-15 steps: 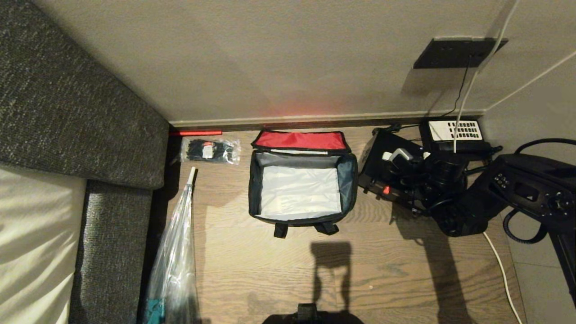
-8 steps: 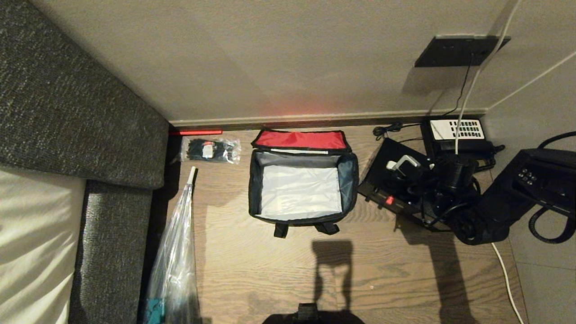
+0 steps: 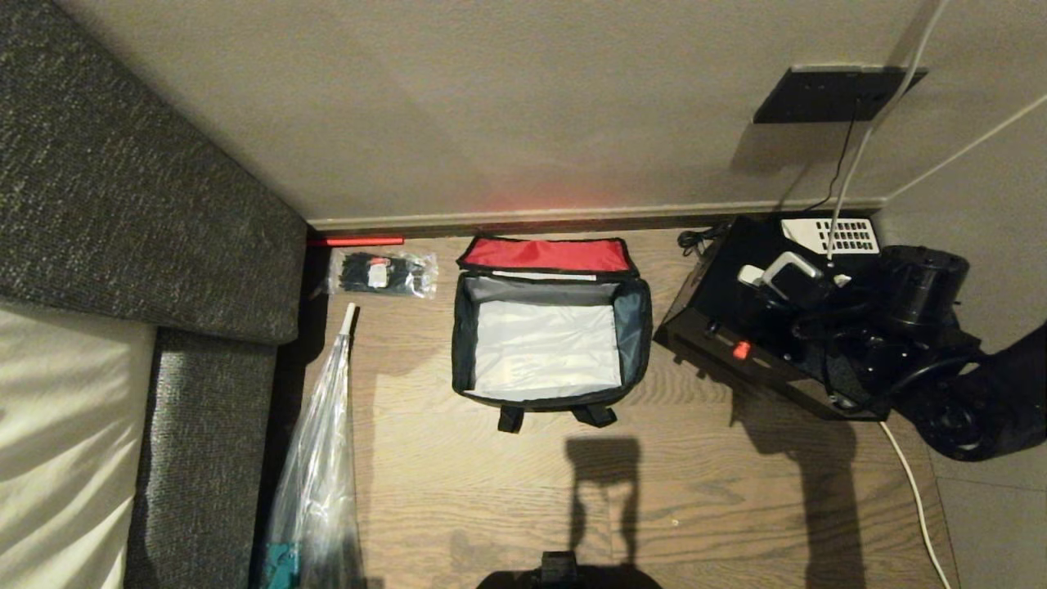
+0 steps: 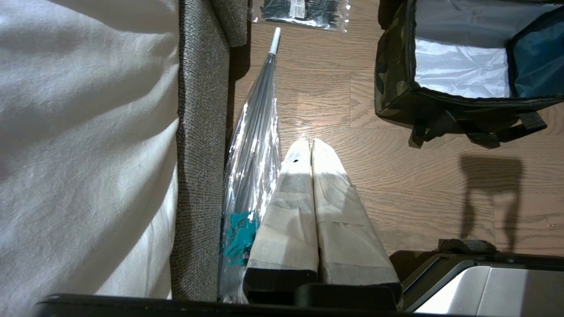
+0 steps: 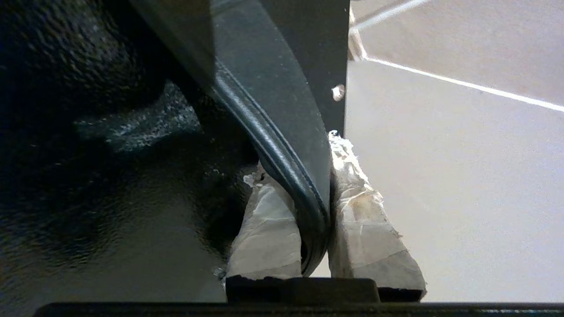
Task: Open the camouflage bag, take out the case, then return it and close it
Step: Place the black box back
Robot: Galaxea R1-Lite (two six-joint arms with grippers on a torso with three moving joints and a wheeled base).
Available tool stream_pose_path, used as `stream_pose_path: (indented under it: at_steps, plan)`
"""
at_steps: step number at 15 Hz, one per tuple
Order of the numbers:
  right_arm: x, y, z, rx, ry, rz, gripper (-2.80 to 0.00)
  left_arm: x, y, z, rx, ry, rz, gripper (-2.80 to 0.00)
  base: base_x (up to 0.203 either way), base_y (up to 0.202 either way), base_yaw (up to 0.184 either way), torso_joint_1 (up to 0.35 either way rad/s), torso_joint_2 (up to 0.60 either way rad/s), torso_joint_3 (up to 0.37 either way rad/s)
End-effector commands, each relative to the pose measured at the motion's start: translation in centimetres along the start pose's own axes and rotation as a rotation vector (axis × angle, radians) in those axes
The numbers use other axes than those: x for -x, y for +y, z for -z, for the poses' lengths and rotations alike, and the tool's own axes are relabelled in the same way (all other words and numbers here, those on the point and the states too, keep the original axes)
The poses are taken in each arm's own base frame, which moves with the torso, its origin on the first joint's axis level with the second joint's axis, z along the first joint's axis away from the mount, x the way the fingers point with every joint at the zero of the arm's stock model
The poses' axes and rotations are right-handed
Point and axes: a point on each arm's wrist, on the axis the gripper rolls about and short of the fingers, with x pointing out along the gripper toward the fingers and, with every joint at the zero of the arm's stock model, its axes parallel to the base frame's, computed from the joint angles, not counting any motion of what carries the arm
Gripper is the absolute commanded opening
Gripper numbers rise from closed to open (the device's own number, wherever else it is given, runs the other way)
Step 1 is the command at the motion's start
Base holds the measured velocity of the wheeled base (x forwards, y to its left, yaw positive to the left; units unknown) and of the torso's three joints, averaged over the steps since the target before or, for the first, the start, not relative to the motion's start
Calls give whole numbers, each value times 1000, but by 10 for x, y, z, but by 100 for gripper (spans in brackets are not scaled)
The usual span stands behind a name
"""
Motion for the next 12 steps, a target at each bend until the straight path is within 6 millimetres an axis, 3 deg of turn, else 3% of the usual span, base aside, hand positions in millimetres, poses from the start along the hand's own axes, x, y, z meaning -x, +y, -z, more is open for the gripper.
stream_pose_path:
  at_steps: [1, 6, 12]
  plan:
    - [33, -41, -4, -9, -55, 0, -280, 0, 0, 1, 0, 3, -1, -280, 0, 0, 0, 0, 0, 0]
    - [71, -69, -22, -9, -198, -99, -280, 0, 0, 1, 1, 1, 0, -280, 0, 0, 0, 0, 0, 0]
    - [108, -62, -66, -231, -390, -254, -280, 0, 0, 1, 0, 1, 0, -280, 0, 0, 0, 0, 0, 0]
